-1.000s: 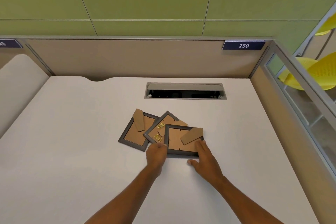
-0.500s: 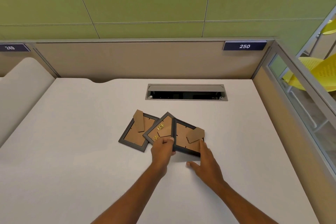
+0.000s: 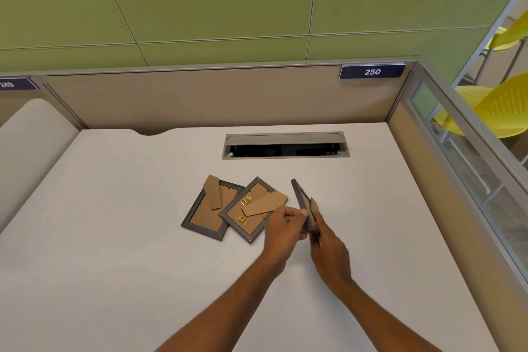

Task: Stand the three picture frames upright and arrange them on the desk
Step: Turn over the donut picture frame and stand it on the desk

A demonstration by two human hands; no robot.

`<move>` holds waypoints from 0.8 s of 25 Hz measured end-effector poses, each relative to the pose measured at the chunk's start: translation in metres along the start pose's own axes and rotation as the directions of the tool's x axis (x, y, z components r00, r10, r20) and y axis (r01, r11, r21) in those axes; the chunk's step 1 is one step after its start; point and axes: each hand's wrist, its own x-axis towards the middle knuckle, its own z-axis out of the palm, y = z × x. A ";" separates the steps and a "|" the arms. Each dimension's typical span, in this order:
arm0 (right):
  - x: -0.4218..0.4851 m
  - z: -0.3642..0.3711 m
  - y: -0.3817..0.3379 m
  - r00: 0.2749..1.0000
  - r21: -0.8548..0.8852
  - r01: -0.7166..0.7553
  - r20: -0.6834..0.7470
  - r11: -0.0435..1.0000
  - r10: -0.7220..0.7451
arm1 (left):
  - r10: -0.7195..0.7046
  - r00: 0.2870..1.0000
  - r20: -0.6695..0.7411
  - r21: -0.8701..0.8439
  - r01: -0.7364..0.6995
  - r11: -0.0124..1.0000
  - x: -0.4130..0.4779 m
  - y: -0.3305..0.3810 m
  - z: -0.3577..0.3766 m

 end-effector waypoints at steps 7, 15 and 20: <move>0.021 -0.036 0.013 0.993 0.130 -0.085 -0.071 0.988 0.095 | -0.031 0.989 0.145 0.005 0.030 1.000 0.006 0.007 0.007; 0.041 -0.059 -0.001 0.968 0.475 -0.251 0.104 0.844 0.229 | -0.053 0.998 -0.043 0.083 0.057 0.995 0.024 0.003 -0.031; 0.045 -0.060 -0.016 0.935 0.583 -0.336 0.302 0.740 0.187 | -0.062 0.994 -0.095 0.127 0.073 0.989 0.029 0.001 -0.053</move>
